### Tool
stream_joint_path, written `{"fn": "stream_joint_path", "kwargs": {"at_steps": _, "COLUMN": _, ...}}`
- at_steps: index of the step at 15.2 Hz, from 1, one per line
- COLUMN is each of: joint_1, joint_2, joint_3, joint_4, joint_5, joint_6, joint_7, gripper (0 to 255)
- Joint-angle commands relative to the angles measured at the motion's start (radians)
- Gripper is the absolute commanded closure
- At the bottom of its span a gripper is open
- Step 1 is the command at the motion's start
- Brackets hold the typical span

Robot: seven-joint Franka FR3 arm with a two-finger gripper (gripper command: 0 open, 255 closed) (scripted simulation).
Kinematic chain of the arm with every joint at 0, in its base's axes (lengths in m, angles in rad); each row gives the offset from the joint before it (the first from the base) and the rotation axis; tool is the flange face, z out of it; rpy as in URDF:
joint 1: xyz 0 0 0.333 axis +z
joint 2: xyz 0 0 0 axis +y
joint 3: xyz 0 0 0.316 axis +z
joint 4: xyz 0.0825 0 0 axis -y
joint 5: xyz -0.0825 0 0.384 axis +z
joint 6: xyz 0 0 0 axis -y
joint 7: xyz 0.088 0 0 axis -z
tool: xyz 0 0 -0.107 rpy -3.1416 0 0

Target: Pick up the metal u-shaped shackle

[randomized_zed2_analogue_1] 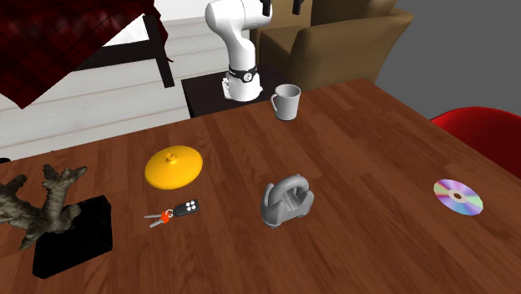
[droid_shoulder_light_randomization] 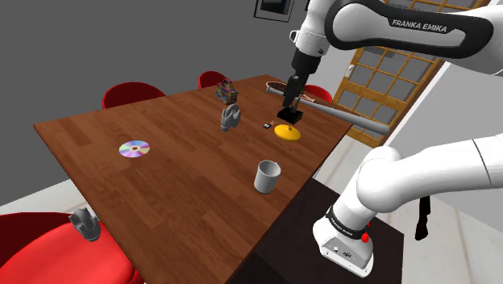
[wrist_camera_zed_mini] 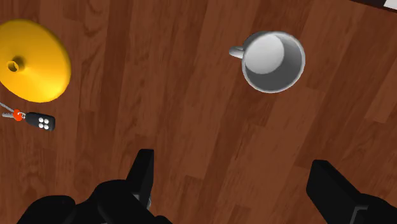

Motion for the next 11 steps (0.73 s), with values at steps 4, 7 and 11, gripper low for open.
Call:
{"fn": "stream_joint_path", "kwargs": {"at_steps": 4, "joint_1": 0.007, "joint_2": 0.058, "joint_3": -0.060, "joint_4": -0.019, "joint_5": -0.041, "joint_6": 0.096, "joint_7": -0.121, "gripper": 0}}
{"fn": "stream_joint_path", "kwargs": {"at_steps": 7, "joint_1": 0.017, "joint_2": 0.133, "joint_3": -0.119, "joint_4": -0.022, "joint_5": -0.074, "joint_6": 0.193, "joint_7": -0.240, "gripper": 0}}
{"fn": "stream_joint_path", "kwargs": {"at_steps": 11, "joint_1": 0.034, "joint_2": 0.255, "joint_3": -0.193, "joint_4": 0.002, "joint_5": -0.098, "joint_6": 0.318, "joint_7": -0.399, "gripper": 0}}
